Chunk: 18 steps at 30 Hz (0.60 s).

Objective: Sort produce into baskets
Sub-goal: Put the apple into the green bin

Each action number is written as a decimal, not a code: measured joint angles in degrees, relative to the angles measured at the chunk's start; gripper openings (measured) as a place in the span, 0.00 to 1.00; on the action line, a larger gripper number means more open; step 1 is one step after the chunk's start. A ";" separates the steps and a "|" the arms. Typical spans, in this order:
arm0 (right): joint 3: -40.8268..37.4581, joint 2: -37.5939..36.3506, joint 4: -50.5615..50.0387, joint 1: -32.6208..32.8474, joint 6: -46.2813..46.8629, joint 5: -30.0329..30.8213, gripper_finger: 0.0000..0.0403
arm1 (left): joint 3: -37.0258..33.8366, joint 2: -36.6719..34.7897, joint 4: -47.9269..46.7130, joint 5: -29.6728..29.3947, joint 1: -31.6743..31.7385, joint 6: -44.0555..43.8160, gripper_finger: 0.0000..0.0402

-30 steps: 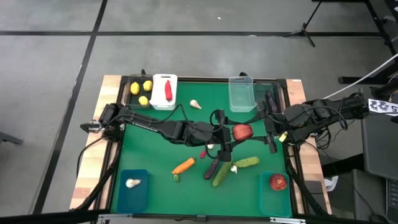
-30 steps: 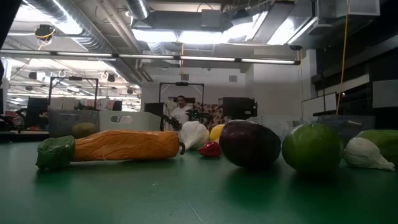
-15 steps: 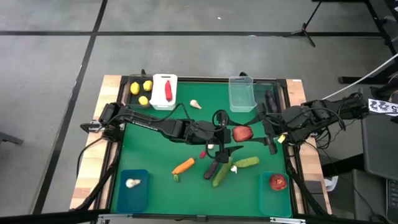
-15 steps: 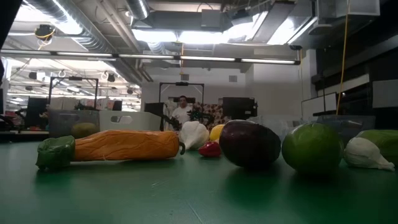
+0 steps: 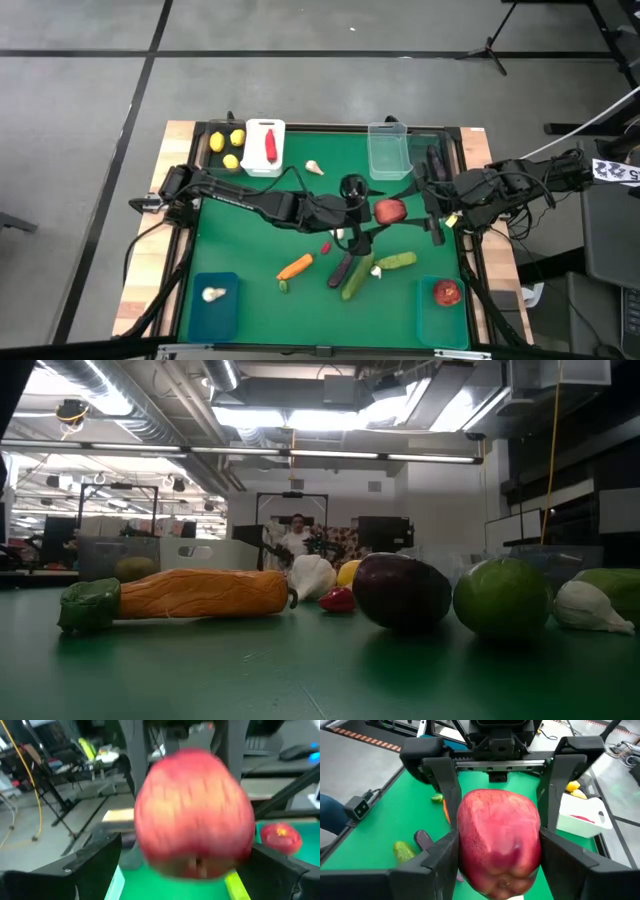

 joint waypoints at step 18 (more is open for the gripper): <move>-0.71 -4.19 -36.88 3.41 35.36 -9.57 0.58 | -0.03 -0.38 -24.16 -0.56 0.32 -21.01 0.90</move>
